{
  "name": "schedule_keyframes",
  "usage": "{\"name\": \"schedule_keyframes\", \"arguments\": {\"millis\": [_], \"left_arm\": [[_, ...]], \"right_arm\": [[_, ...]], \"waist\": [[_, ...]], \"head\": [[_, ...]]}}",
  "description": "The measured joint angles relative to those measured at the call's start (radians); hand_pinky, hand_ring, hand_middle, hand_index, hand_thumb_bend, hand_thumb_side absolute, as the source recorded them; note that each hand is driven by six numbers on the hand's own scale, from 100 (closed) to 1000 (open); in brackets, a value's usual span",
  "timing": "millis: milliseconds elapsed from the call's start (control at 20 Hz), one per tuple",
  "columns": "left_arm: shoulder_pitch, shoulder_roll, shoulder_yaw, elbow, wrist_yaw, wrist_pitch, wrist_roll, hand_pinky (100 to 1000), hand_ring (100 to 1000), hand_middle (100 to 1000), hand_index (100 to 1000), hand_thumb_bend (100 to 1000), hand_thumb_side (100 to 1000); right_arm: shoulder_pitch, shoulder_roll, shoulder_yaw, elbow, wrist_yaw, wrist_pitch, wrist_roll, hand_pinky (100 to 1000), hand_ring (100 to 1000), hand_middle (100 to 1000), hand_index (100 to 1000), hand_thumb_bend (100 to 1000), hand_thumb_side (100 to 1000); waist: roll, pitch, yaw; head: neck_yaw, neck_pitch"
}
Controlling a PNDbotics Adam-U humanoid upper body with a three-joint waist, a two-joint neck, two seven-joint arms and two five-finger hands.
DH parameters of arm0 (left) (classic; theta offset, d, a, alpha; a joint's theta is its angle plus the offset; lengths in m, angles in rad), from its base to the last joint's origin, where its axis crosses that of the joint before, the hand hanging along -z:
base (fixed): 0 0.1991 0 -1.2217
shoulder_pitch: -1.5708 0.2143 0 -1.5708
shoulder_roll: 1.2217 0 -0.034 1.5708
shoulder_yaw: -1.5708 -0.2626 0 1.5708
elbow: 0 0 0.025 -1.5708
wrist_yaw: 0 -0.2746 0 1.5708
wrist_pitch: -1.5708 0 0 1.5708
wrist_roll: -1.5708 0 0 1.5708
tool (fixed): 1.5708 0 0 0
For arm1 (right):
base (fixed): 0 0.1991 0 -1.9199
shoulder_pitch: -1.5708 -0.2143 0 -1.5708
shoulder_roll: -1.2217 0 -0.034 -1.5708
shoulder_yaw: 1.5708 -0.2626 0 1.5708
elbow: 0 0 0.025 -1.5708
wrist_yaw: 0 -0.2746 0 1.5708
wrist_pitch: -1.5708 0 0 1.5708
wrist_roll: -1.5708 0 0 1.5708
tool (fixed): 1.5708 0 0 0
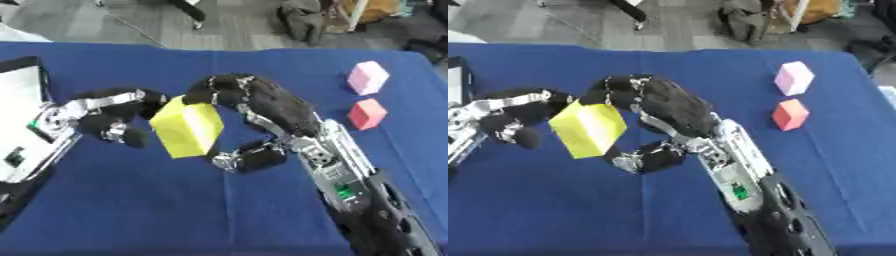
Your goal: Pick up the objects with one hand, pass them to the other hand, and then place them into the box on the other side of the table.
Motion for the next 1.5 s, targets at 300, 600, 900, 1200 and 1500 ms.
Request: {"name": "schedule_keyframes", "arguments": {"millis": [300, 600, 900, 1200, 1500], "left_arm": [[-0.030, -0.008, -0.023, 0.028, -0.024, 0.017, -0.015, 772, 757, 626, 782, 946, 685], [-0.065, -0.022, -0.043, 0.042, -0.048, 0.012, -0.052, 773, 762, 630, 782, 945, 680], [-0.082, -0.035, -0.055, 0.046, -0.061, -0.001, -0.067, 772, 761, 629, 782, 932, 650], [-0.088, -0.043, -0.056, 0.038, -0.059, -0.014, -0.057, 771, 757, 613, 767, 918, 622], [-0.088, -0.044, -0.058, 0.018, -0.049, -0.022, -0.040, 773, 756, 606, 761, 892, 607]], "right_arm": [[-0.004, 0.007, 0.006, 0.005, 0.069, -0.015, -0.020, 672, 595, 292, 391, 100, 209], [-0.010, 0.010, 0.012, 0.007, 0.099, -0.026, -0.032, 672, 596, 292, 394, 100, 213], [-0.010, 0.016, 0.017, 0.012, 0.108, -0.029, -0.035, 672, 596, 289, 391, 100, 215], [-0.010, 0.017, 0.017, 0.018, 0.108, -0.029, -0.035, 670, 595, 286, 386, 100, 215], [-0.009, 0.017, 0.017, 0.018, 0.108, -0.028, -0.034, 670, 594, 285, 385, 100, 215]], "waist": [[0.000, 0.002, -0.001], [0.000, 0.004, -0.002], [0.002, 0.006, -0.003], [0.002, 0.006, -0.003], [0.002, 0.006, -0.003]], "head": [[0.000, 0.000], [0.000, 0.000], [0.000, 0.000], [0.000, 0.000], [-0.001, 0.000]]}}
